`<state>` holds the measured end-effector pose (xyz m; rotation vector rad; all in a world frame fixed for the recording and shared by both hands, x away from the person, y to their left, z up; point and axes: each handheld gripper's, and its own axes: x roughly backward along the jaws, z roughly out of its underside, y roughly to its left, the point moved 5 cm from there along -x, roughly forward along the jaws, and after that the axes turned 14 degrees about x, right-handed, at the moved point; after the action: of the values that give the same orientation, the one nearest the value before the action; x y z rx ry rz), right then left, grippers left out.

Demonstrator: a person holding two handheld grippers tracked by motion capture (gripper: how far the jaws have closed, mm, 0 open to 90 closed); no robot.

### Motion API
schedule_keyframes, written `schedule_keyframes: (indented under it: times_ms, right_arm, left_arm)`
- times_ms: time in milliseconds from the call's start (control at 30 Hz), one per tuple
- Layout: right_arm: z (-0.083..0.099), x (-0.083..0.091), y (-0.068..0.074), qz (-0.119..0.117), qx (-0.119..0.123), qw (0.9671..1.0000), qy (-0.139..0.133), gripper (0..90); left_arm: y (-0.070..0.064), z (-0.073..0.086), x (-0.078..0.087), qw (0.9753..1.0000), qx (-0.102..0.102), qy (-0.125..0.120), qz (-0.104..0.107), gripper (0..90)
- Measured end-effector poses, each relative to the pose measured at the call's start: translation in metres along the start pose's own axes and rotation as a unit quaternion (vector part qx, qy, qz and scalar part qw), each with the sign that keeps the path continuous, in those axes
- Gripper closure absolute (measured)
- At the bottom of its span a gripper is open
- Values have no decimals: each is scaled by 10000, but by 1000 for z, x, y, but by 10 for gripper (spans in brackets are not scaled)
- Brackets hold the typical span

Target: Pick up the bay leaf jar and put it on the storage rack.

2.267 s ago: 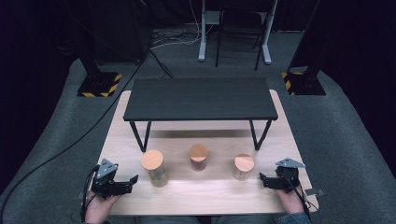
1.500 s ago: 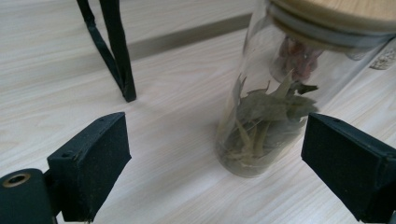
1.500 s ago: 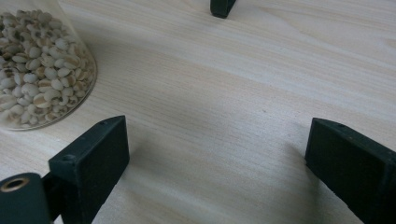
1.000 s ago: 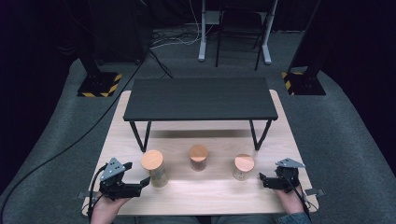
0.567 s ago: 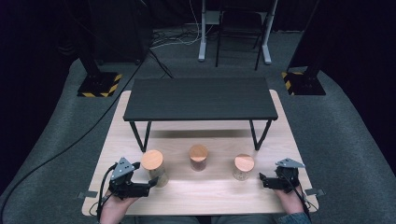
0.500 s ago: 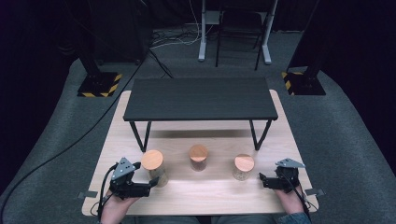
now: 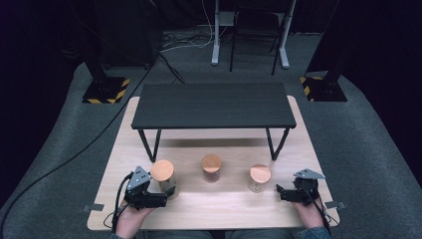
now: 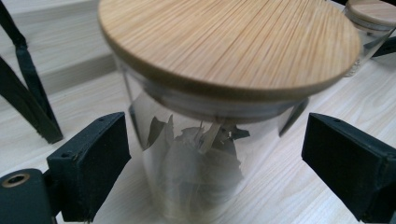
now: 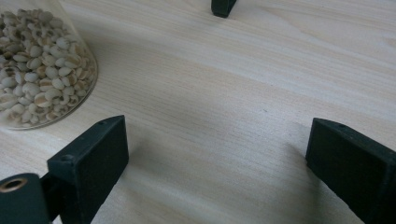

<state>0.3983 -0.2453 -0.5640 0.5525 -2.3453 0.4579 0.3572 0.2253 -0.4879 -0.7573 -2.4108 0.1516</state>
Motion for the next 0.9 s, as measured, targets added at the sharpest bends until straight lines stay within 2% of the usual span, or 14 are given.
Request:
schedule_keyframes:
  times_ms: [267, 500, 667, 900]
  right_arm:
    - [0, 0, 0, 0, 1, 10000, 0, 50]
    - [0, 0, 0, 0, 2, 10000, 1, 49]
    - [0, 0, 0, 3, 3, 10000, -1, 48]
    - [0, 0, 0, 8, -4, 10000, 3, 49]
  left_arm:
    - [1, 0, -14, 9999, 32, -84, 63, 88]
    - [4, 0, -23, 10000, 46, -49, 59, 111]
    - [7, 2, -29, 10000, 15, -36, 63, 157]
    - [9, 3, -31, 9998, 71, -141, 95, 223]
